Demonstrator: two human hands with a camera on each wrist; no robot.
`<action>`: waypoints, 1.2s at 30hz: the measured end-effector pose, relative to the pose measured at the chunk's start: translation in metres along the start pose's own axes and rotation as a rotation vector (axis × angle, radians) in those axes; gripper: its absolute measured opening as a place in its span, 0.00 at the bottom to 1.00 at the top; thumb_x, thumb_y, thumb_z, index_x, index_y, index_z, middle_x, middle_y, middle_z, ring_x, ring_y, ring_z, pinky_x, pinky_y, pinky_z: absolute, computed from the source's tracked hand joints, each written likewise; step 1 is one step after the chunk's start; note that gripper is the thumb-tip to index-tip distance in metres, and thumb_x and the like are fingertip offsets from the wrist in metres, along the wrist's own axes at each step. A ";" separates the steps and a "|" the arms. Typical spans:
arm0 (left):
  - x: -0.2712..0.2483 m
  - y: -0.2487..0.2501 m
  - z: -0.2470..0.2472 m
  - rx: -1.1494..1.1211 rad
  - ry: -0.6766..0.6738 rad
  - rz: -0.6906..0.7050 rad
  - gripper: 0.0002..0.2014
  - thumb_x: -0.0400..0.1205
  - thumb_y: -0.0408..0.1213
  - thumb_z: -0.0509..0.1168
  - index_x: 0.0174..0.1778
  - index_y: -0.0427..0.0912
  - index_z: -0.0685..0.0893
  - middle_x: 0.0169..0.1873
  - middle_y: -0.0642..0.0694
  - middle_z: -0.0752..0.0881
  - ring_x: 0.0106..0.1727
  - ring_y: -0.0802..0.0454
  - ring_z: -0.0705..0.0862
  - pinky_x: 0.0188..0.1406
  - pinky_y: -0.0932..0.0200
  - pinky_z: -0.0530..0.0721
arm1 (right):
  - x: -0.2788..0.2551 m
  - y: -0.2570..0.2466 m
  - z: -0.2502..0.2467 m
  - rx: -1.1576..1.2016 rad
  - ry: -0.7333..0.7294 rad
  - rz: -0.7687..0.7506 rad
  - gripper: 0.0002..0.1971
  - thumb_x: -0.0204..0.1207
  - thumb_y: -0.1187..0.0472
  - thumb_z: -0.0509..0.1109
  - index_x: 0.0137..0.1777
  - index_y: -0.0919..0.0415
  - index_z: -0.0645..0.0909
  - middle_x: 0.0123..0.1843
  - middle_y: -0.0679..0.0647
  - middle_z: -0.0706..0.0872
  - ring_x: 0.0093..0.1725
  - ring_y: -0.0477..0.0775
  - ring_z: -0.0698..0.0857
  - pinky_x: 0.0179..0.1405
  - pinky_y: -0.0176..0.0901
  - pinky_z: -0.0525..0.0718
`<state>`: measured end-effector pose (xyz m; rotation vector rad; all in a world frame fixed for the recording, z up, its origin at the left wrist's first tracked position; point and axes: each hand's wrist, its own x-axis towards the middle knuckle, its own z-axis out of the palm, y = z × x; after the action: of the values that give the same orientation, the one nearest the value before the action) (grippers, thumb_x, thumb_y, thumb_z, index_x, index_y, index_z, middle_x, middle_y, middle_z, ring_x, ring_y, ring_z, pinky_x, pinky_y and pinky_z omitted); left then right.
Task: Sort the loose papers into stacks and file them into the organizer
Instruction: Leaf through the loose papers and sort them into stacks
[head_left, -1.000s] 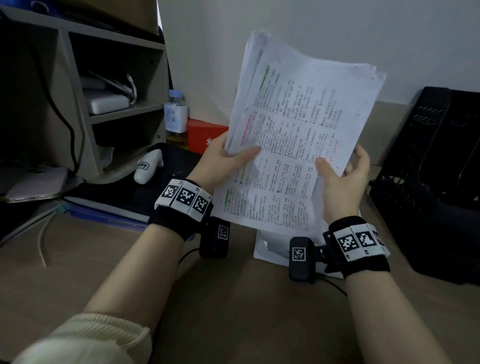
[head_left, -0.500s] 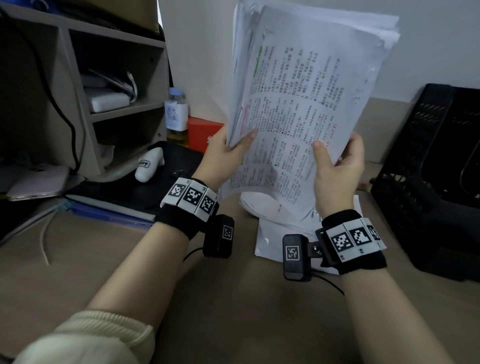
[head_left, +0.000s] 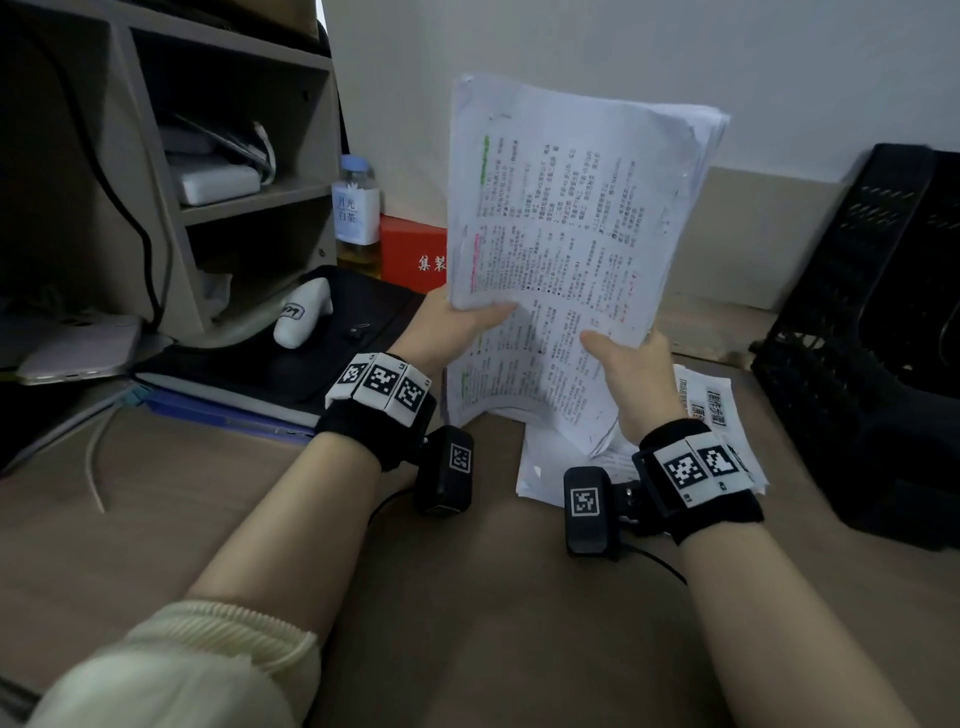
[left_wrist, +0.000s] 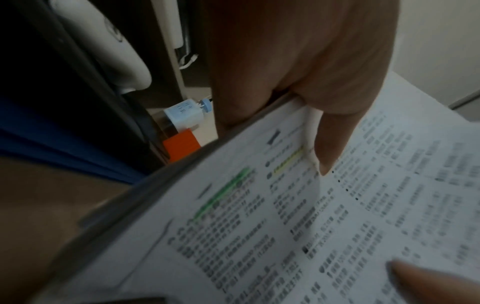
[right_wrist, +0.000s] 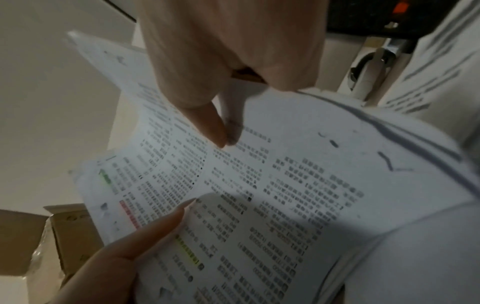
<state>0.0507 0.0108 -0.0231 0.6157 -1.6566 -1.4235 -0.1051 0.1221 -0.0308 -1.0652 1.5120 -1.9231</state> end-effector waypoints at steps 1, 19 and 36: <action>0.001 -0.001 -0.001 -0.001 -0.006 -0.026 0.17 0.80 0.33 0.71 0.66 0.39 0.84 0.59 0.45 0.88 0.61 0.49 0.87 0.66 0.45 0.83 | 0.000 0.002 0.000 -0.007 -0.008 0.041 0.12 0.78 0.70 0.69 0.58 0.56 0.79 0.47 0.42 0.86 0.48 0.44 0.86 0.47 0.40 0.84; 0.003 -0.013 -0.008 -0.021 -0.048 -0.201 0.18 0.77 0.35 0.75 0.63 0.39 0.86 0.54 0.48 0.91 0.54 0.56 0.90 0.51 0.61 0.88 | 0.003 0.020 -0.009 0.001 -0.022 0.194 0.14 0.75 0.67 0.74 0.60 0.57 0.83 0.50 0.46 0.89 0.51 0.46 0.88 0.53 0.44 0.84; -0.003 0.002 -0.002 0.048 -0.064 -0.095 0.17 0.80 0.44 0.71 0.65 0.45 0.85 0.58 0.49 0.90 0.58 0.55 0.88 0.58 0.54 0.87 | 0.002 0.015 -0.011 -0.049 0.118 0.079 0.06 0.75 0.68 0.74 0.50 0.58 0.86 0.48 0.52 0.90 0.51 0.55 0.89 0.56 0.55 0.87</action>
<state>0.0548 0.0127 -0.0225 0.6905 -1.7360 -1.4877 -0.1167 0.1232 -0.0453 -0.9120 1.6478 -1.9340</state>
